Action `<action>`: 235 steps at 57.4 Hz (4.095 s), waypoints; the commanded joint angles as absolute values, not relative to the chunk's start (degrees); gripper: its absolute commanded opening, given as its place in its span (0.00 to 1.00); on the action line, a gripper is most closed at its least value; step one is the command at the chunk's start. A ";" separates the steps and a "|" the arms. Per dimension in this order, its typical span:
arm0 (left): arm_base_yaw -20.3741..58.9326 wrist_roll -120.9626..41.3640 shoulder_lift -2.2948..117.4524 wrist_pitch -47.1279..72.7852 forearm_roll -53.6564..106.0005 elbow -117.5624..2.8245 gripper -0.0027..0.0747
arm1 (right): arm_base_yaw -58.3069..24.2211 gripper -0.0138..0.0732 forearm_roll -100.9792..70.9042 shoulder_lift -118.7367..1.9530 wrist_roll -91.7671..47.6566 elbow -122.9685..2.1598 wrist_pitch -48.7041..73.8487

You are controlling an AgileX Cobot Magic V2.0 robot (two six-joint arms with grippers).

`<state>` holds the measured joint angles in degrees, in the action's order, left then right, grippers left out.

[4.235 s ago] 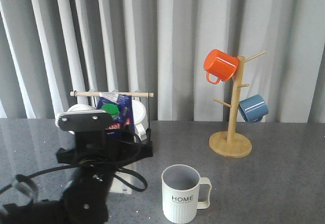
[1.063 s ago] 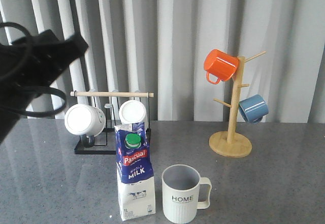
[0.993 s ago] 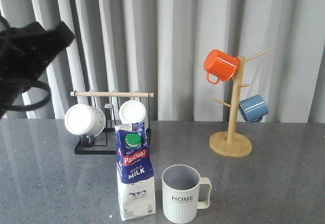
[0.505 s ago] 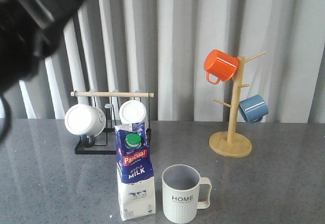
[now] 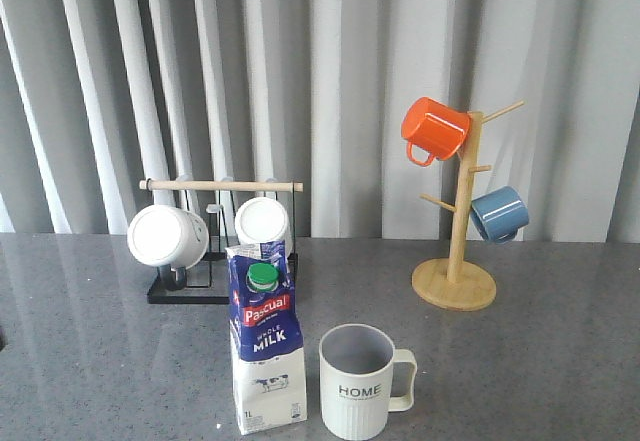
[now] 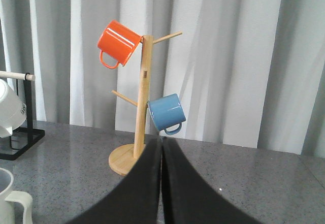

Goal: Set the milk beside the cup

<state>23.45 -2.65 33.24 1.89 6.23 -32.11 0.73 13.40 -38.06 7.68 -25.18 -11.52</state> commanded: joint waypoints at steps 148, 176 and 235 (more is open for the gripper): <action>2.87 -0.32 -1.34 1.08 1.22 0.25 0.03 | 0.78 0.15 5.25 -1.18 8.49 2.07 -3.47; 2.87 -0.32 -1.34 1.08 1.22 0.25 0.03 | -1.24 0.15 5.30 1.31 3.87 2.08 2.19; 2.87 -0.32 -1.34 1.08 1.22 0.25 0.03 | 3.11 0.15 0.00 1.31 1.67 2.08 -0.68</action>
